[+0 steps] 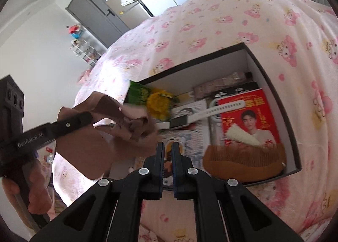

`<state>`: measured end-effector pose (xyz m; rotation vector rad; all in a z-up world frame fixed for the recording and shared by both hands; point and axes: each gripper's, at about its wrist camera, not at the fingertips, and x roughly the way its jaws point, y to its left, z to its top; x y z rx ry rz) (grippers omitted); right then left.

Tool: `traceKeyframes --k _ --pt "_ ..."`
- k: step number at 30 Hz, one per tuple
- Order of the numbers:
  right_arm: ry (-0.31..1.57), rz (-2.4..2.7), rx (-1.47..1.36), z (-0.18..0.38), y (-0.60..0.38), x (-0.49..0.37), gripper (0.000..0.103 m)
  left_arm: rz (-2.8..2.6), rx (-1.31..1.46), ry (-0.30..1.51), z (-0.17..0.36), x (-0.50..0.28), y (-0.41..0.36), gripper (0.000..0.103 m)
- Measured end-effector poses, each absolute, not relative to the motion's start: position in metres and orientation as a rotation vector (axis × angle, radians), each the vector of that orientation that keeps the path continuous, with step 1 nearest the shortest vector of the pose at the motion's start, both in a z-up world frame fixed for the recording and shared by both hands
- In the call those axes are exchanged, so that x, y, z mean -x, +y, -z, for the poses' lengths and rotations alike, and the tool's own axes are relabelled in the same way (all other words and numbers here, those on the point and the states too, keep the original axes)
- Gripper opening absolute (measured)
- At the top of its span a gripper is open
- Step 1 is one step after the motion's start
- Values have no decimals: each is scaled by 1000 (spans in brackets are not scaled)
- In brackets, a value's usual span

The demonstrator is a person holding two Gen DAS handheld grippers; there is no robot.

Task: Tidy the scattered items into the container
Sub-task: 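Lower the cloth into the box and open both grippers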

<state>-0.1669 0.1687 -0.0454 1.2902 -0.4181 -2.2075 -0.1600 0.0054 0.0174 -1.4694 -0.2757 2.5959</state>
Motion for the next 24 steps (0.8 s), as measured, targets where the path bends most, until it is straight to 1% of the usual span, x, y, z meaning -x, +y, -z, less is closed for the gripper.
traceKeyframes --k 3,4,5,7,9,10,13,15,19,22,24 --pt "-428 2202 -1287 46 169 164 5 -2427 1551 -267 13 178 32 4" --pt "-433 2203 -1293 47 171 165 5 -2334 1602 -320 33 187 43 8" --pt "-431 2206 -1306 50 172 165 5 -2256 1638 -373 49 193 49 19" --pt "-421 2212 -1333 55 174 167 5 -2172 1731 -408 74 203 55 33" --pt "-400 2214 -1359 61 177 168 5 -2207 1711 -421 74 202 50 34" --pt "-391 2213 -1365 62 178 168 5 -2216 1665 -446 68 199 44 37" --pt "-389 2203 -1375 67 180 172 5 -2264 1545 -524 51 193 21 38" --pt "-417 2165 -1370 70 177 177 5 -2320 1550 -506 50 195 12 37" --pt "-445 2048 -1416 84 158 188 5 -2249 1759 -455 86 206 12 32" --pt "-370 2030 -1498 99 139 195 5 -2200 1887 -403 113 210 17 32" --pt "-279 2068 -1551 104 130 200 5 -2204 1883 -394 114 210 17 32"
